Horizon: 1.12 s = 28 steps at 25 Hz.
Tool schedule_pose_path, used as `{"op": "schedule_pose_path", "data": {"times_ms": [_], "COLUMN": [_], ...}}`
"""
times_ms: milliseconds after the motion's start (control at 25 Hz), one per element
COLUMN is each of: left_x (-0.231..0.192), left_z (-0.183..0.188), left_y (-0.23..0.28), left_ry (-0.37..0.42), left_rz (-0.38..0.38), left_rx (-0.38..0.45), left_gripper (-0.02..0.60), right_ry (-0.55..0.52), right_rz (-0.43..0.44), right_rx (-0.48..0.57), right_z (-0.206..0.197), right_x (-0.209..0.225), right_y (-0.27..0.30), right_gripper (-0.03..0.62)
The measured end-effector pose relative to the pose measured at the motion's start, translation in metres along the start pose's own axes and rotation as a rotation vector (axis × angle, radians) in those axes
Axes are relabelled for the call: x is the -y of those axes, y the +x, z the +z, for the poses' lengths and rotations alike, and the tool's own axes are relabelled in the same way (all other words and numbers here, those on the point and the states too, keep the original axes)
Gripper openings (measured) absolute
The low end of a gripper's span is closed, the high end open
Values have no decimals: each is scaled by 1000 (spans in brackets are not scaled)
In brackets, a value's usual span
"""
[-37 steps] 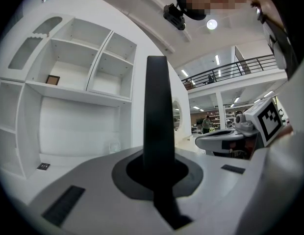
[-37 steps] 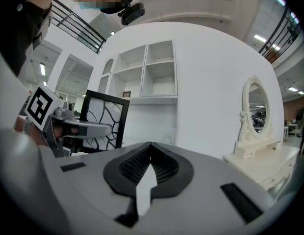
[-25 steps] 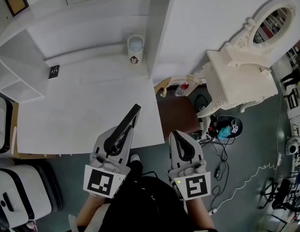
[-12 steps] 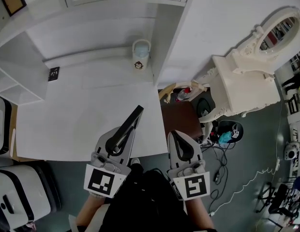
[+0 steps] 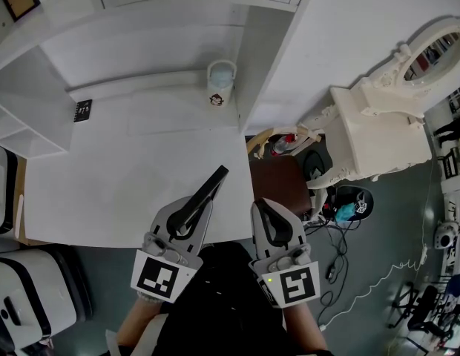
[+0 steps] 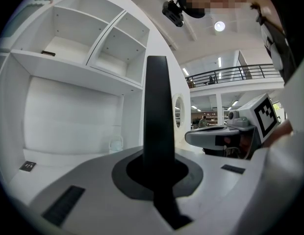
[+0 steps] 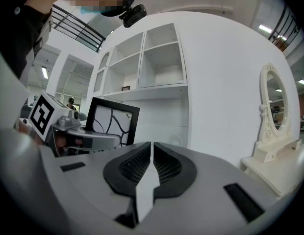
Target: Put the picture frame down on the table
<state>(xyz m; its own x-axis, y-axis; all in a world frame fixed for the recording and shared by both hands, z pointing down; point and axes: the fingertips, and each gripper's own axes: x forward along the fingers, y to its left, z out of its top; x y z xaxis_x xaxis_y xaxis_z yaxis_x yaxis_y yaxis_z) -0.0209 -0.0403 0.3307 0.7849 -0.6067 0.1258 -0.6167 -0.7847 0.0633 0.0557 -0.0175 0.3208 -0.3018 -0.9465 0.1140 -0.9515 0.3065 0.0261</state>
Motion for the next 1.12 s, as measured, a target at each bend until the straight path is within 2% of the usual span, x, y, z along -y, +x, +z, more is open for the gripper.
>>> {"op": "schedule_pose_path", "data": {"times_ms": [160,480,680,880,1120], "left_x": [-1,-4,1,7,11], "left_z": [0,2,1,2,4], "left_y": [5,22,33,39,41], "left_ry": [-4,-27,-30,-25,-40], "left_rz": [2,29,23,18,-1], "left_rx": [0,-2,-9,-11,-8], "left_gripper": [12,12,12,12,12], "right_ry": [15,3,-5,-12,8], "right_rz": [35,134,192,286,341], "right_rx": [10,-21,-56,-37,-67], "right_z": [2,-1,0,-2,-5], "right_x": [0,7,11,5,2], "right_y": [7,23,34,40,47], "right_gripper": [3,49,78,97,114]}}
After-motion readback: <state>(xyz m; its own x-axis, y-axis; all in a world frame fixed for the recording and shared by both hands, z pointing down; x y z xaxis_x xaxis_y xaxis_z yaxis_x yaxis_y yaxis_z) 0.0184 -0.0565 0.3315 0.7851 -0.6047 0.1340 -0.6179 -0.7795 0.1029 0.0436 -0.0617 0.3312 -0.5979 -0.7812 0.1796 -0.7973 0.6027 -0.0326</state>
